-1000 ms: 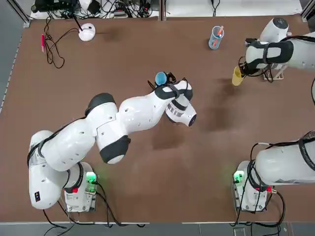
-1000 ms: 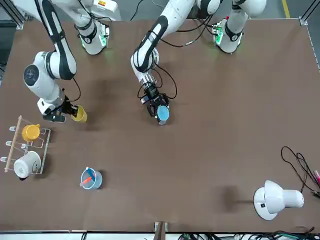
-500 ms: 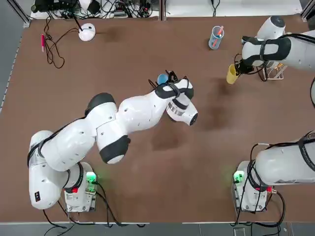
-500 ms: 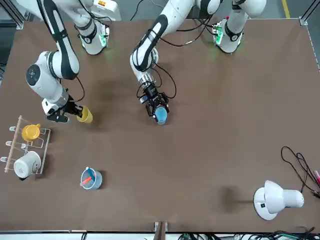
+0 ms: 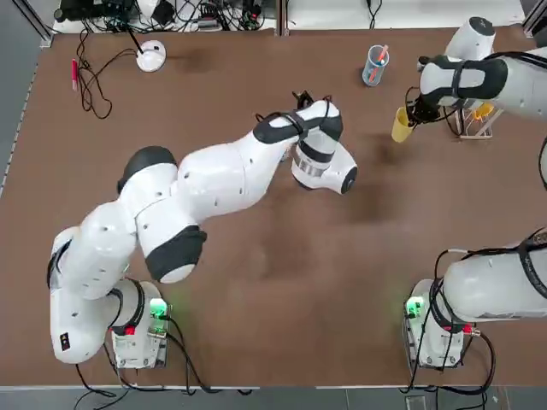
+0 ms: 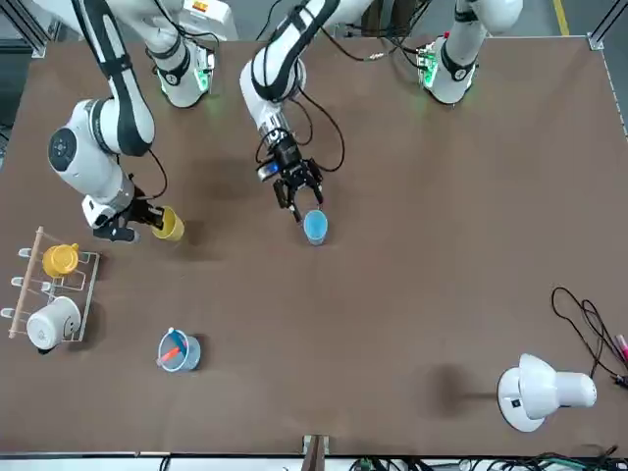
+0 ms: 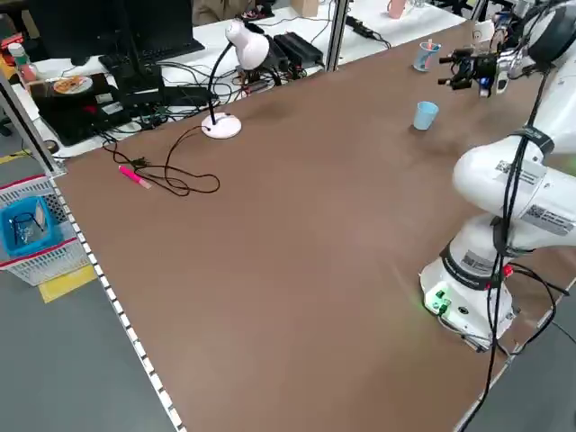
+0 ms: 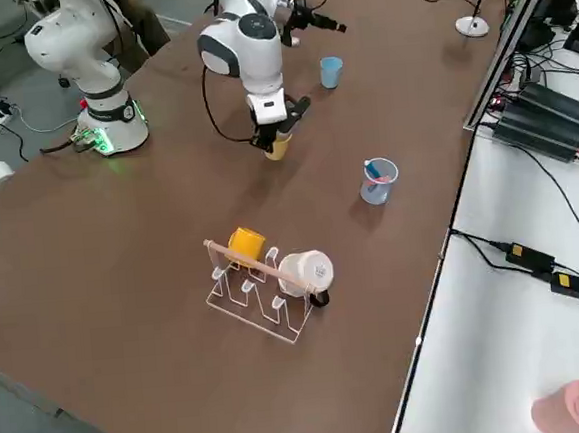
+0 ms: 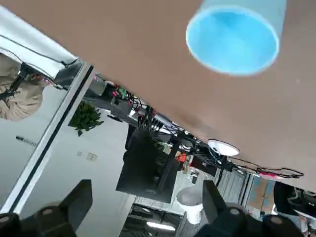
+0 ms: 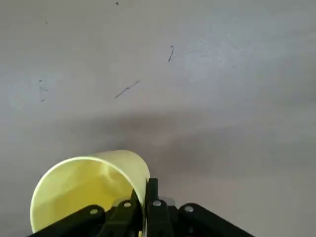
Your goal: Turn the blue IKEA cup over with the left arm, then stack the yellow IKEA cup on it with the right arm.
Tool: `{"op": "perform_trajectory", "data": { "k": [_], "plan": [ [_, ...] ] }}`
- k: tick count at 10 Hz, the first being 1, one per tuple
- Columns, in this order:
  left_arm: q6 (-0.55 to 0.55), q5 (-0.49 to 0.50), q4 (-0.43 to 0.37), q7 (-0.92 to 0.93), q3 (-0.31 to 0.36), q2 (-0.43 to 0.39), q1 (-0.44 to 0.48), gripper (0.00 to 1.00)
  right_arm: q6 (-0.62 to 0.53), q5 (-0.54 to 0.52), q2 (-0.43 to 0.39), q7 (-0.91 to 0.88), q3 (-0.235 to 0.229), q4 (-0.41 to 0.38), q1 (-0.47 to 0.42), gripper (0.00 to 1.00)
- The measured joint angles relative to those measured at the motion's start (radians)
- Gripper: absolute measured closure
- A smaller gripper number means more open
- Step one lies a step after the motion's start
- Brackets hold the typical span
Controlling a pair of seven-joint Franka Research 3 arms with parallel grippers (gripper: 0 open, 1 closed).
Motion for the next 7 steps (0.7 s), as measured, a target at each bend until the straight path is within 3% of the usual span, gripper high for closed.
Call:
{"op": "perform_trajectory", "data": {
  "k": [2,4,7],
  "plan": [
    [0.035,-0.012,-0.085,-0.011,0.001,-0.126,0.052,0.01,-0.051,0.011,-0.005,0.001,0.001,0.031,0.021,0.95],
    [0.16,-0.064,-0.181,-0.052,0.002,-0.286,0.17,0.01,-0.1,0.025,-0.009,0.042,0.003,0.098,0.081,0.95],
    [0.309,-0.296,-0.255,-0.068,0.001,-0.476,0.391,0.01,-0.159,0.027,-0.011,0.156,0.041,0.221,0.176,0.95]
  ]
}}
